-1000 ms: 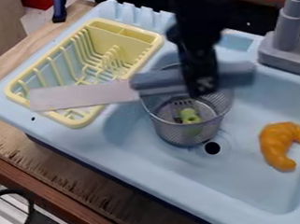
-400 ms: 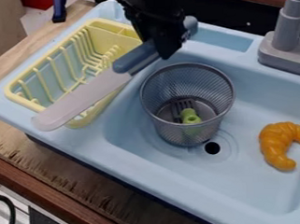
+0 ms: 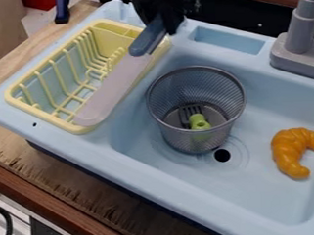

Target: Move the blue knife out of the sink to the yellow basket

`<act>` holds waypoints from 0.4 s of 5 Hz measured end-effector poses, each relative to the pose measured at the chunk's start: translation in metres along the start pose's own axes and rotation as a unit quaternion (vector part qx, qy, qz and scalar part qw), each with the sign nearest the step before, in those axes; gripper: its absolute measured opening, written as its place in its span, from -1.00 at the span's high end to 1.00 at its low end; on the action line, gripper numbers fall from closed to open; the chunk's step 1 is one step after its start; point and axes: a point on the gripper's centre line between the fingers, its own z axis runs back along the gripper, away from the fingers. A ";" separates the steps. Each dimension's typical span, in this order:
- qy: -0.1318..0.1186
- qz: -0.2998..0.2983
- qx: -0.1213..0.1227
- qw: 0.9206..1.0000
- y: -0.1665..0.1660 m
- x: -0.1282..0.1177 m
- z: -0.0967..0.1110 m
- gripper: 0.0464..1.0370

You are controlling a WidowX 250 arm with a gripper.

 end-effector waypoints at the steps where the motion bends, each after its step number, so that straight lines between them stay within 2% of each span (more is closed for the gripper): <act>1: 0.006 0.048 0.027 0.998 0.019 0.008 -0.007 0.35; 2: 0.010 0.069 0.043 0.997 0.035 0.013 -0.008 0.35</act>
